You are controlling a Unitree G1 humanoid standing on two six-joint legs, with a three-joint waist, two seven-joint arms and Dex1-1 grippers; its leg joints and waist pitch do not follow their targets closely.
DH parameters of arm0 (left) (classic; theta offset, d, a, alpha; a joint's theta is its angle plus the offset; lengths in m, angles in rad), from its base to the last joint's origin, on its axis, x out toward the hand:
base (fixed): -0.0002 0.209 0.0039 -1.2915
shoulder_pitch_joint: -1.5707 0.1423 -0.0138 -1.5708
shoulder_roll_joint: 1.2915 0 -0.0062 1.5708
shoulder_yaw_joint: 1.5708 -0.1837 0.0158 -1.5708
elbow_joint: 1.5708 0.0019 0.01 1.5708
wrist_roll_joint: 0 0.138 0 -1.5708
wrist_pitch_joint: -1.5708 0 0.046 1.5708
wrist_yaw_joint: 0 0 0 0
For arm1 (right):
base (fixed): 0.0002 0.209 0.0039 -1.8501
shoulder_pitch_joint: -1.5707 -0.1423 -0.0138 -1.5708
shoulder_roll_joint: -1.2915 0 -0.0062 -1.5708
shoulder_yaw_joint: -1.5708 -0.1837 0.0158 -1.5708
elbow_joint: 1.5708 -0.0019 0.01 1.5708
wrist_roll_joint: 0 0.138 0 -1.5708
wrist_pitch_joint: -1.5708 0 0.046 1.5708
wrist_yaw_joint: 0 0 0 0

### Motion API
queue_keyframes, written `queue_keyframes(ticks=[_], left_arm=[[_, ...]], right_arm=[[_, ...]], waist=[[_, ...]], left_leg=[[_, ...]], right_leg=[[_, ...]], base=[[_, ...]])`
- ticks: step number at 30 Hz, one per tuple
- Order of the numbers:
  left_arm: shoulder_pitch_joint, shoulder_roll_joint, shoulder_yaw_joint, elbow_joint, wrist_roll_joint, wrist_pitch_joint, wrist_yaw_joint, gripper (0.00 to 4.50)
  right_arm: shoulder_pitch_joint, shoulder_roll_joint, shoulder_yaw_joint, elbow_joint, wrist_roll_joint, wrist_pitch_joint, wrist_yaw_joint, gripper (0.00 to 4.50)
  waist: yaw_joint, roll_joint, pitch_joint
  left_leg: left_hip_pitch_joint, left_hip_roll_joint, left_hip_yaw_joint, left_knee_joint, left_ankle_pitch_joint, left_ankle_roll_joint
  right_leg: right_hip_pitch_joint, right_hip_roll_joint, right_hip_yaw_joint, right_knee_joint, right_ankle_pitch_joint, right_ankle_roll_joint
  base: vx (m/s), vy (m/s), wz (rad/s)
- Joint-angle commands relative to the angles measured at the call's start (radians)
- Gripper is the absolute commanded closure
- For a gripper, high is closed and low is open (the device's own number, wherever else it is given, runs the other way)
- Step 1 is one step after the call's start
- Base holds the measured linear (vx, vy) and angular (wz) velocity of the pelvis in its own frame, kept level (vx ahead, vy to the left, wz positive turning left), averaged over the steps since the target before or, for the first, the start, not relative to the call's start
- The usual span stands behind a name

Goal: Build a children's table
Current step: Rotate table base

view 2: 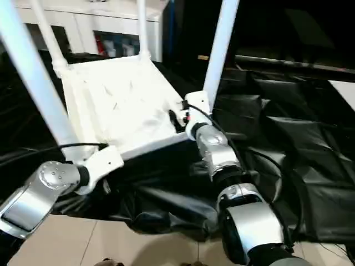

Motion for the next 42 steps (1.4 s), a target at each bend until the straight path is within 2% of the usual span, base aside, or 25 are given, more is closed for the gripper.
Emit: queue_keyframes(ticks=[1,3,5,7,8,9,10,11,12,14,17,18,19,21,23,25,26,27,28,29,30,34,37,40,42], left_arm=[[0.000,0.016,0.041,-0.013,-0.019,-0.005,0.003,0.03],[0.014,0.022,0.066,-0.049,-0.059,-0.018,-0.031,0.03],[0.023,0.024,0.078,-0.069,-0.082,-0.016,-0.051,0.03],[0.067,0.049,0.112,-0.154,-0.167,0.003,-0.138,0.03],[0.081,0.059,0.116,-0.174,-0.186,0.010,-0.160,0.03],[0.106,0.083,0.118,-0.201,-0.212,0.020,-0.194,0.03],[0.106,0.083,0.118,-0.201,-0.212,0.020,-0.194,0.03],[0.143,0.124,0.130,-0.228,-0.244,0.037,-0.234,0.03],[0.146,0.127,0.131,-0.229,-0.246,0.038,-0.236,0.03],[0.182,0.157,0.187,-0.231,-0.276,0.030,-0.253,0.03],[0.223,0.186,0.275,-0.229,-0.323,0.018,-0.282,0.03],[0.241,0.207,0.311,-0.225,-0.341,0.017,-0.300,0.03],[0.253,0.222,0.335,-0.221,-0.353,0.016,-0.312,0.03],[0.256,0.228,0.386,-0.189,-0.367,-0.004,-0.310,0.03],[0.203,0.178,0.455,-0.099,-0.370,-0.108,-0.242,0.03],[0.189,0.167,0.467,-0.081,-0.376,-0.138,-0.229,0.03],[0.159,0.131,0.485,-0.068,-0.410,-0.166,-0.226,0.03],[0.152,0.121,0.485,-0.070,-0.420,-0.163,-0.227,0.03],[0.139,0.098,0.482,-0.077,-0.437,-0.158,-0.228,0.03],[0.135,0.090,0.480,-0.079,-0.447,-0.157,-0.230,0.03],[0.135,0.090,0.480,-0.079,-0.447,-0.157,-0.230,0.03],[0.091,0.016,0.421,-0.046,-0.455,-0.192,-0.230,0.03],[0.058,-0.040,0.393,-0.023,-0.476,-0.198,-0.222,0.03],[0.010,-0.093,0.366,0.028,-0.446,-0.217,-0.176,0.03],[-0.038,-0.136,0.326,0.085,-0.401,-0.251,-0.148,0.03]], right_arm=[[-0.029,-0.047,-0.049,0.029,-0.005,-0.012,-0.044,0.40],[-0.038,-0.065,-0.061,0.046,-0.005,-0.014,-0.054,0.40],[-0.040,-0.072,-0.064,0.052,-0.005,-0.014,-0.056,0.40],[-0.046,-0.098,-0.071,0.072,-0.002,-0.018,-0.055,0.40],[-0.046,-0.104,-0.072,0.076,-0.001,-0.019,-0.055,0.40],[-0.047,-0.111,-0.073,0.083,-0.003,-0.022,-0.055,0.40],[-0.047,-0.111,-0.073,0.083,-0.003,-0.022,-0.055,0.40],[-0.048,-0.122,-0.078,0.095,-0.006,-0.026,-0.059,0.40],[-0.049,-0.122,-0.078,0.095,-0.006,-0.026,-0.060,0.40],[-0.049,-0.134,-0.087,0.100,-0.005,-0.030,-0.059,0.40],[-0.044,-0.143,-0.091,0.096,0.001,-0.035,-0.036,0.40],[-0.037,-0.145,-0.086,0.088,0.003,-0.034,-0.012,0.40],[-0.032,-0.145,-0.083,0.082,0.005,-0.033,0.006,0.40],[-0.007,-0.145,-0.067,0.047,0.008,-0.029,0.074,0.40],[0.062,-0.154,-0.032,-0.062,0.022,0.010,0.204,0.40],[0.083,-0.159,-0.021,-0.095,0.024,0.022,0.233,0.40],[0.162,-0.188,0.016,-0.220,0.017,0.058,0.274,0.40],[0.183,-0.196,0.023,-0.253,0.014,0.068,0.276,0.40],[0.223,-0.213,0.031,-0.313,0.014,0.090,0.276,0.40],[0.239,-0.219,0.031,-0.338,0.013,0.101,0.277,0.40],[0.239,-0.219,0.031,-0.338,0.013,0.101,0.277,0.40],[0.306,-0.237,-0.022,-0.399,-0.014,0.158,0.179,0.40],[0.324,-0.250,-0.023,-0.394,-0.061,0.182,0.102,0.40],[0.330,-0.244,-0.017,-0.387,-0.072,0.194,0.059,0.40],[0.317,-0.218,0.007,-0.348,-0.079,0.186,0.054,0.40]], waist=[[-0.008,0.017,-0.062],[-0.003,0.018,-0.063],[-0.001,0.018,-0.063],[0.002,0.018,-0.067],[0.002,0.018,-0.067],[0.006,0.021,-0.066],[0.007,0.019,-0.067],[0.009,0.023,-0.066],[0.010,0.021,-0.066],[0.010,0.025,-0.067],[0.010,0.026,-0.070],[0.010,0.032,-0.070],[0.006,0.029,-0.068],[-0.002,0.028,-0.066],[0.001,0.032,-0.065],[0.002,0.031,-0.068],[0.004,0.030,-0.068],[0.008,0.030,-0.068],[0.005,0.029,-0.066],[0.011,0.028,-0.069],[0.007,0.026,-0.068],[0.007,0.024,-0.066],[0.006,0.022,-0.065],[0.003,0.024,-0.066],[-0.001,0.024,-0.065]], left_leg=[[0.036,0.006,-0.015,-0.073,-0.523,-0.060],[0.034,0.009,-0.013,-0.075,-0.505,-0.059],[0.032,0.010,-0.011,-0.076,-0.503,-0.060],[0.027,0.011,-0.012,-0.077,-0.482,-0.062],[0.020,0.013,-0.011,-0.079,-0.461,-0.062],[0.027,0.013,-0.006,-0.077,-0.463,-0.063],[0.027,0.013,-0.005,-0.076,-0.457,-0.064],[0.023,0.011,-0.003,-0.077,-0.445,-0.062],[0.018,0.010,-0.003,-0.075,-0.438,-0.064],[0.016,0.009,-0.003,-0.074,-0.437,-0.066],[0.013,0.009,-0.001,-0.073,-0.379,-0.064],[0.012,0.008,-0.002,-0.073,-0.382,-0.064],[0.009,0.007,-0.002,-0.075,-0.388,-0.064],[0.012,0.008,-0.003,-0.076,-0.409,-0.055],[0.018,0.010,-0.002,-0.076,-0.416,-0.048],[0.013,0.010,-0.006,-0.079,-0.394,-0.046],[0.014,0.010,-0.005,-0.080,-0.382,-0.045],[0.018,0.013,-0.003,-0.079,-0.374,-0.045],[0.015,0.012,-0.004,-0.080,-0.371,-0.047],[0.019,0.013,-0.001,-0.079,-0.368,-0.047],[0.012,0.011,-0.003,-0.081,-0.368,-0.045],[0.016,0.010,-0.001,-0.078,-0.379,-0.047],[0.018,0.007,-0.001,-0.077,-0.389,-0.057],[0.019,0.005,-0.002,-0.075,-0.407,-0.056],[0.018,0.003,-0.003,-0.074,-0.416,-0.051]], right_leg=[[0.011,-0.035,0.017,-0.107,-0.614,-0.072],[0.011,-0.034,0.019,-0.100,-0.535,-0.107],[0.012,-0.033,0.021,-0.095,-0.511,-0.118],[0.019,-0.037,0.024,-0.086,-0.477,-0.131],[0.022,-0.035,0.025,-0.080,-0.445,-0.141],[0.015,-0.031,0.027,-0.080,-0.424,-0.146],[0.015,-0.031,0.029,-0.077,-0.409,-0.151],[0.018,-0.028,0.030,-0.074,-0.396,-0.153],[0.020,-0.028,0.032,-0.069,-0.388,-0.153],[0.022,-0.029,0.032,-0.067,-0.390,-0.151],[0.029,-0.025,0.033,-0.058,-0.303,-0.175],[0.031,-0.025,0.032,-0.055,-0.293,-0.182],[0.031,-0.023,0.031,-0.056,-0.300,-0.181],[0.031,-0.023,0.032,-0.060,-0.323,-0.180],[0.029,-0.022,0.033,-0.066,-0.322,-0.177],[0.038,-0.023,0.033,-0.061,-0.290,-0.189],[0.041,-0.022,0.032,-0.062,-0.282,-0.189],[0.038,-0.024,0.036,-0.061,-0.267,-0.195],[0.040,-0.024,0.036,-0.059,-0.271,-0.196],[0.040,-0.026,0.037,-0.061,-0.278,-0.194],[0.045,-0.027,0.036,-0.060,-0.292,-0.192],[0.038,-0.028,0.037,-0.072,-0.357,-0.171],[0.036,-0.027,0.035,-0.075,-0.385,-0.161],[0.034,-0.026,0.033,-0.082,-0.415,-0.139],[0.033,-0.026,0.030,-0.088,-0.442,-0.124]], base=[[0.000,0.000,0.00],[0.000,0.000,0.00],[0.000,0.000,0.00],[0.000,0.000,0.00],[0.000,0.000,0.00],[0.000,0.000,0.00],[0.000,0.000,0.00],[0.000,0.000,0.00],[0.000,0.000,0.00],[0.000,0.000,0.00],[0.018,-0.006,0.00],[0.000,0.000,0.00],[0.000,0.000,0.00],[0.000,0.000,0.00],[0.000,0.000,0.00],[0.000,0.000,0.00],[0.000,0.000,0.00],[0.000,0.000,0.00],[0.000,0.000,0.00],[0.000,0.000,0.00],[0.000,0.000,0.00],[0.000,0.000,0.00],[0.000,0.000,0.00],[0.000,0.000,0.00],[0.000,0.000,0.00]])
